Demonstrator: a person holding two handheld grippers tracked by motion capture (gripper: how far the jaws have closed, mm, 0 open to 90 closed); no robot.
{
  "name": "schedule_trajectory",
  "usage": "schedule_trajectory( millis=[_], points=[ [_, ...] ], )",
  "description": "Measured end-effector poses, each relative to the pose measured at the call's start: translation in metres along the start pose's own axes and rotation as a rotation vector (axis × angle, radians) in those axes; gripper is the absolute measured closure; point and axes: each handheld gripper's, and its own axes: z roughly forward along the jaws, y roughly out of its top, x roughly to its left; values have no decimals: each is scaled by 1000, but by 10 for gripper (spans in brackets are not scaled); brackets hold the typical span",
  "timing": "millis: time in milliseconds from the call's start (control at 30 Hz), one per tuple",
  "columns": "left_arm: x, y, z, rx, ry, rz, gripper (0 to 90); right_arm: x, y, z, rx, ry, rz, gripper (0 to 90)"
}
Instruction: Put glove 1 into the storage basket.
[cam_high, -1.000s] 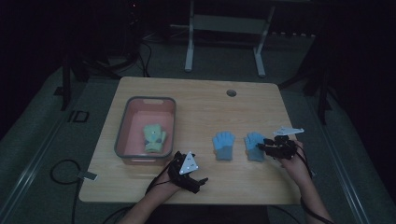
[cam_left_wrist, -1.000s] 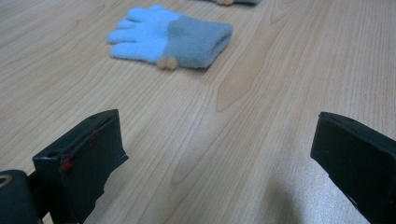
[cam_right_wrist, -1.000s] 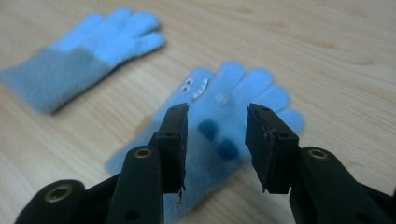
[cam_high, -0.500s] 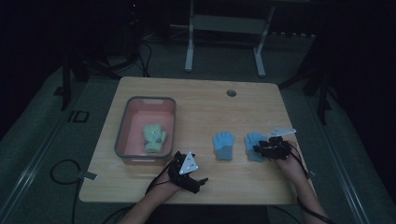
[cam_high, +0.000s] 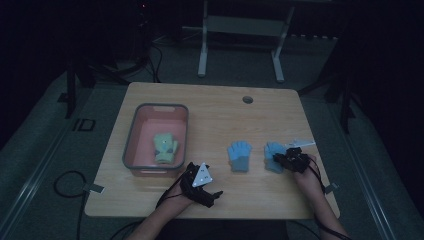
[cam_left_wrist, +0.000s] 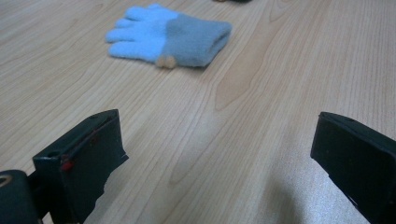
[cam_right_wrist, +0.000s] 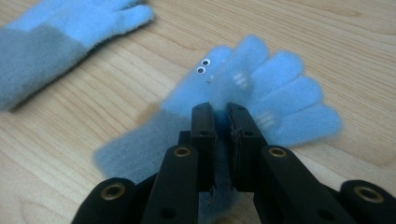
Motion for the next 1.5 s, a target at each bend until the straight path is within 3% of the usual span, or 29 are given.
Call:
schedule_trajectory(
  millis=[267, 533, 767, 967, 1300, 1333, 1500],
  points=[
    [0, 0, -1, -2, 0, -2, 26, 3, 13, -17, -44, -12, 25, 841],
    [0, 0, -1, -3, 1, -1, 26, 6, 33, -39, -103, -10, 6, 842],
    [0, 0, -1, 1, 1, 1, 26, 21, 57, -61, -178, 28, -14, 843],
    [0, 1, -1, -3, 4, -1, 26, 37, 74, -67, -213, 59, -60, 843],
    [0, 0, -1, -1, 4, 3, 26, 67, 94, -54, -212, 120, -113, 843],
    [1, 1, -2, -3, 5, 4, 26, 75, 96, -46, -203, 130, -122, 843],
    [1, 0, -2, -4, 4, 6, 26, 86, 97, -31, -176, 145, -136, 843]
  ],
)
